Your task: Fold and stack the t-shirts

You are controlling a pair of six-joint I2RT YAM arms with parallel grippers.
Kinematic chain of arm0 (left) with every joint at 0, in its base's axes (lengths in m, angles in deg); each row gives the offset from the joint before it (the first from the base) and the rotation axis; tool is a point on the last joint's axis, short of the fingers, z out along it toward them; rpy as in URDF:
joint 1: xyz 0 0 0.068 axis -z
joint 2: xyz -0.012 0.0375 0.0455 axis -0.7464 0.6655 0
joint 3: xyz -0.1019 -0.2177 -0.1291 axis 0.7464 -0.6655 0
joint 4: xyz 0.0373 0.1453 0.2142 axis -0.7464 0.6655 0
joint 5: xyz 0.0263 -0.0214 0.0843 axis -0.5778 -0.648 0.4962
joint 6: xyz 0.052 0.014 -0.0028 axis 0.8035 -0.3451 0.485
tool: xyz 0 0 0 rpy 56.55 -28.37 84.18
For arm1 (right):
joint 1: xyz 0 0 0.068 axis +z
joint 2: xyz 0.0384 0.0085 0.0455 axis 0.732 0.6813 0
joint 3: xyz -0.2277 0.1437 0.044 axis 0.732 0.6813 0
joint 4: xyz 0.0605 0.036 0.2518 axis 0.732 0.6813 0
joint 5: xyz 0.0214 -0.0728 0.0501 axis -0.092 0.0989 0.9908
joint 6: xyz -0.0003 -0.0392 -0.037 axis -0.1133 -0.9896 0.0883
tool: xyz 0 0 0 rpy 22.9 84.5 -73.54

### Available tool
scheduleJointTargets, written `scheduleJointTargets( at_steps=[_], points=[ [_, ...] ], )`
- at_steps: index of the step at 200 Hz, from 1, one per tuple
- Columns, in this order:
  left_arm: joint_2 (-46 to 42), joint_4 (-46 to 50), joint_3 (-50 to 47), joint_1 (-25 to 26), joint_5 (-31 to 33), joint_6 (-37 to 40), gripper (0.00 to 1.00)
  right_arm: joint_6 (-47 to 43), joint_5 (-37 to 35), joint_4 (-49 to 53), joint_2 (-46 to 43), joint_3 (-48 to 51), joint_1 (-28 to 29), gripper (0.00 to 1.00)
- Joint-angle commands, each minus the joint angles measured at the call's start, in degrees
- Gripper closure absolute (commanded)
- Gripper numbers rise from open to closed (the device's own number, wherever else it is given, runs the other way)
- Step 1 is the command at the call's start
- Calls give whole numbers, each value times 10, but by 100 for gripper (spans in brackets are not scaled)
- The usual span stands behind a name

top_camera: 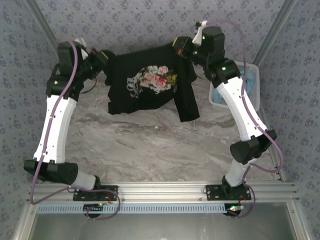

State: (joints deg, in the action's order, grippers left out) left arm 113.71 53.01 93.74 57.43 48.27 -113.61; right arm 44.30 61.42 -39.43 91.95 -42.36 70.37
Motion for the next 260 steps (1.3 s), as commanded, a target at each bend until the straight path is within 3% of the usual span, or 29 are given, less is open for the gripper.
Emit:
scheduleJointTargets(
  at_steps=[1, 30, 52, 77, 98, 116, 126, 158, 175, 209, 227, 235, 260],
  points=[
    [29, -6, 109, -20, 22, 56, 100, -34, 19, 2, 30, -68, -31, 100],
    [63, 72, 240, -21, 30, 82, 100, -34, 38, 8, 22, -93, -42, 100],
    [21, 139, 204, 0, 69, 87, 100, -40, 38, 26, -39, -3, -25, 100],
    [-112, 172, -20, 57, 132, 54, 100, -40, 21, 13, -174, 233, 19, 100],
    [-255, 196, -250, 95, 152, -31, 100, -61, -16, 54, -281, 421, 74, 100],
    [-354, 209, -410, 116, 115, -108, 100, -24, -40, 80, -358, 586, 105, 100],
    [-393, 194, -502, 129, 80, -152, 100, 11, -19, 106, -382, 665, 103, 100],
    [-432, 80, -728, 158, 8, -240, 100, 60, 65, 112, -353, 821, 58, 100],
    [-420, 35, -789, 161, -10, -265, 100, 67, 113, 90, -308, 852, 25, 100],
    [-399, 21, -799, 165, -43, -273, 100, 51, 83, 143, -274, 824, 6, 100],
    [-391, 21, -779, 165, -73, -259, 68, 52, 59, 183, -294, 808, -2, 95],
    [-387, 33, -762, 165, -80, -254, 59, 54, 31, 211, -310, 795, -1, 90],
    [-382, 118, -682, 164, -44, -228, 55, 66, -62, 285, -394, 761, -1, 84]
  ],
)
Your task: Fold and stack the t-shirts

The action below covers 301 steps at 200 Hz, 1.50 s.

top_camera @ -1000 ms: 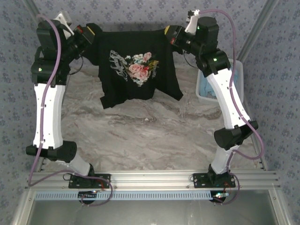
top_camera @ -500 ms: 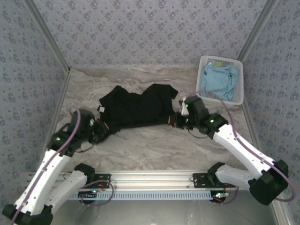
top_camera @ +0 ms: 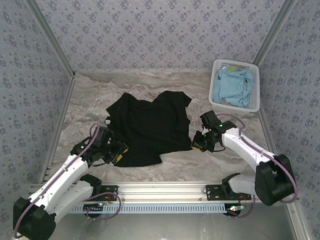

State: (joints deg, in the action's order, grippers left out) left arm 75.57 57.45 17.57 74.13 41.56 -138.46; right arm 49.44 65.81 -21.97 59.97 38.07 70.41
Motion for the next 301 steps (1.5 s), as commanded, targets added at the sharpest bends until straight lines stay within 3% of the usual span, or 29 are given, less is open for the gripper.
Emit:
scheduleJointTargets(
  at_steps=[1, 11, 31, 56, 80, 111, 151, 237, 284, 301],
  points=[
    [-1, 77, 83, -3, 26, 21, 55, 16, -109, 111, -77, -45, -2, 84],
    [0, 100, 111, -9, 52, 24, 56, 22, -130, 121, -100, -50, -4, 82],
    [21, 75, 127, -41, 55, 34, 56, 29, -129, 89, -98, -51, -7, 61],
    [117, 1, 131, -76, 29, 48, 56, -5, -99, -16, -27, -62, -10, 57],
    [242, -12, 172, -82, 34, 87, 56, -108, -97, -75, 92, -138, -3, 52],
    [347, -59, 197, -82, 27, 105, 59, -192, -63, -120, 219, -207, -4, 55],
    [409, -103, 209, -82, 36, 114, 59, -212, -38, -115, 315, -257, -9, 58],
    [466, -109, 235, -78, 33, 135, 59, -192, -42, -135, 346, -244, -8, 62],
    [464, -118, 239, -70, 36, 142, 60, -193, -41, -137, 337, -203, -12, 55],
    [464, -133, 239, -67, 29, 149, 60, -195, -36, -147, 339, -207, -10, 61]
  ],
)
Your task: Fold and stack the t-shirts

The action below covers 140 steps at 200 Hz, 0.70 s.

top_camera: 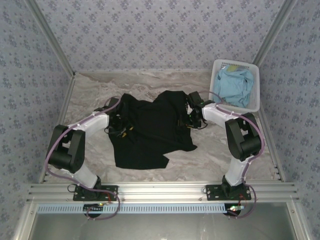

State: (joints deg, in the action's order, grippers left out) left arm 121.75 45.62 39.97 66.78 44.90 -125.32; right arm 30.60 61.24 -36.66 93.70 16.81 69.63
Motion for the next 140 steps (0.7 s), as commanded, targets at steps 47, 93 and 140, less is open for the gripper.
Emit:
scheduleJointTargets(
  at_steps=[47, 93, 140],
  points=[
    [9, -39, 13, 8, -14, 27, 61, 9, 3, 5, -11, -8, 6, 82],
    [35, -18, 21, -2, 20, 40, 66, 19, -53, 57, -74, -1, 0, 100],
    [99, -2, 49, -23, 34, 63, 67, 29, -126, 151, -189, 42, -48, 100]
  ],
)
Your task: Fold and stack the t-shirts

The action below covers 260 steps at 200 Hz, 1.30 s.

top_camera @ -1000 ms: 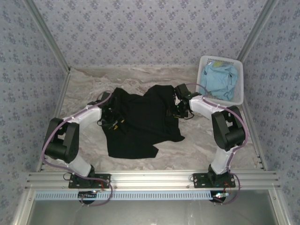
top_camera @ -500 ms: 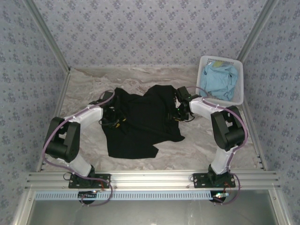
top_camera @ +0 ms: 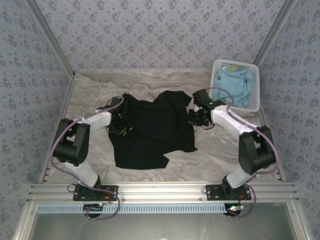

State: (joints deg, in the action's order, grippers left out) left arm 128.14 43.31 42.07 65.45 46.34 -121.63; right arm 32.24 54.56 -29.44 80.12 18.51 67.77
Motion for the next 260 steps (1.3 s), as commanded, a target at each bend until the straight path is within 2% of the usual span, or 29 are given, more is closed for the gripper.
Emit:
scheduleJointTargets(
  at_steps=[1, 43, 67, 115, 143, 171, 190, 210, 236, 260],
  points=[
    [37, 22, 29, -10, 20, 27, 67, 13, -61, 81, -56, 27, -31, 100],
    [85, 39, 61, -31, 35, 49, 68, 17, -131, 163, -138, 104, -106, 100],
    [121, 41, 95, -49, 21, 73, 68, 15, -108, 156, -154, 148, -140, 100],
    [221, 78, 251, -87, 10, 151, 67, 55, -118, 117, -75, 138, -145, 100],
    [236, 95, 329, -104, 22, 184, 57, 71, -120, 110, -25, 97, -143, 100],
    [155, 124, 316, -97, 64, 191, 51, 88, -110, 130, -8, 85, -143, 100],
    [98, 187, 282, -90, 58, 167, 49, 88, -106, 120, -21, 99, -142, 100],
    [45, 192, 234, -55, 56, 163, 48, 87, -101, 107, -35, 113, -137, 100],
    [71, 221, 242, -15, 67, 171, 46, 88, -98, 99, -46, 133, -131, 100],
    [123, 236, 267, -6, 86, 174, 44, 87, -91, 93, -50, 148, -131, 100]
  ],
)
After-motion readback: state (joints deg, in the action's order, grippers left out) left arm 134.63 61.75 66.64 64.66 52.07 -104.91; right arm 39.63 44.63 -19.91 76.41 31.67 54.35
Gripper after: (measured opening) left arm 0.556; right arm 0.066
